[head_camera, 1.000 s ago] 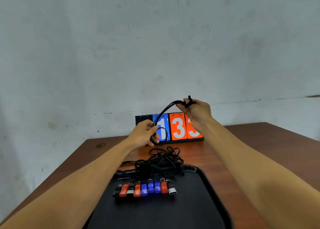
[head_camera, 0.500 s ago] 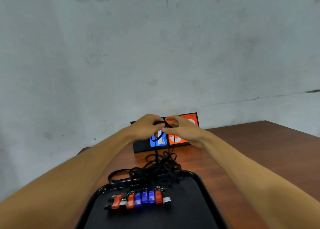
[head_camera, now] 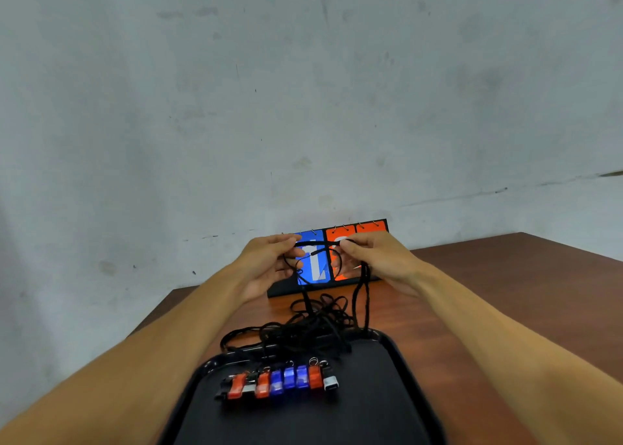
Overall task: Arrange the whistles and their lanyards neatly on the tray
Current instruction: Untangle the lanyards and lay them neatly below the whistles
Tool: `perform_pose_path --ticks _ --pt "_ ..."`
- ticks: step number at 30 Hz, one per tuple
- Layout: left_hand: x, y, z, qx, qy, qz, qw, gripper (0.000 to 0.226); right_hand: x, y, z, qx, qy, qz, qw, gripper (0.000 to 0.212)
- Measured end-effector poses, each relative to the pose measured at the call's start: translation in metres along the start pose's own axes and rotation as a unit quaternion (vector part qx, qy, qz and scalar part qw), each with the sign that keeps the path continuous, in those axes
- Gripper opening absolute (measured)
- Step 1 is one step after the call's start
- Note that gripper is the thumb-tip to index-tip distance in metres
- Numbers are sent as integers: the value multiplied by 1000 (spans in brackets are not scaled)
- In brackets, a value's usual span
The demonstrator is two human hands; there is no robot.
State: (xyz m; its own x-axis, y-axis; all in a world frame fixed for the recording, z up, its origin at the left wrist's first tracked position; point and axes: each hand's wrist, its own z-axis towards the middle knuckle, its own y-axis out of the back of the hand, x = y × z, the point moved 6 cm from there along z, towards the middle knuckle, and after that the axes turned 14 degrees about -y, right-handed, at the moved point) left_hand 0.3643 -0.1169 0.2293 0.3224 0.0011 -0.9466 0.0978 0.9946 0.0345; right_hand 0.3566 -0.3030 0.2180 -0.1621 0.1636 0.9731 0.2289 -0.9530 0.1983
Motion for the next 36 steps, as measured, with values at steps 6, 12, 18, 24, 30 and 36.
perform_pose_path --ticks 6,12,18,24,30,36 --pt "2 3 -1 -34 -37 161 986 20 -4 10 -8 -46 -5 80 996 25" --pt "19 16 0 -21 -58 495 867 21 4 20 -13 -150 32 -36 988 27" --pt "4 -41 -10 156 -82 274 945 45 2 14 -9 -100 17 67 993 25" --pt "-26 -50 -5 79 -169 263 947 22 5 14 -6 -103 22 144 984 26" --pt "-54 -37 7 -5 -204 265 942 19 7 -6 -3 3 -26 265 964 30" --pt "-57 -5 11 -93 -156 68 981 21 8 -18 7 -49 -16 52 997 39"
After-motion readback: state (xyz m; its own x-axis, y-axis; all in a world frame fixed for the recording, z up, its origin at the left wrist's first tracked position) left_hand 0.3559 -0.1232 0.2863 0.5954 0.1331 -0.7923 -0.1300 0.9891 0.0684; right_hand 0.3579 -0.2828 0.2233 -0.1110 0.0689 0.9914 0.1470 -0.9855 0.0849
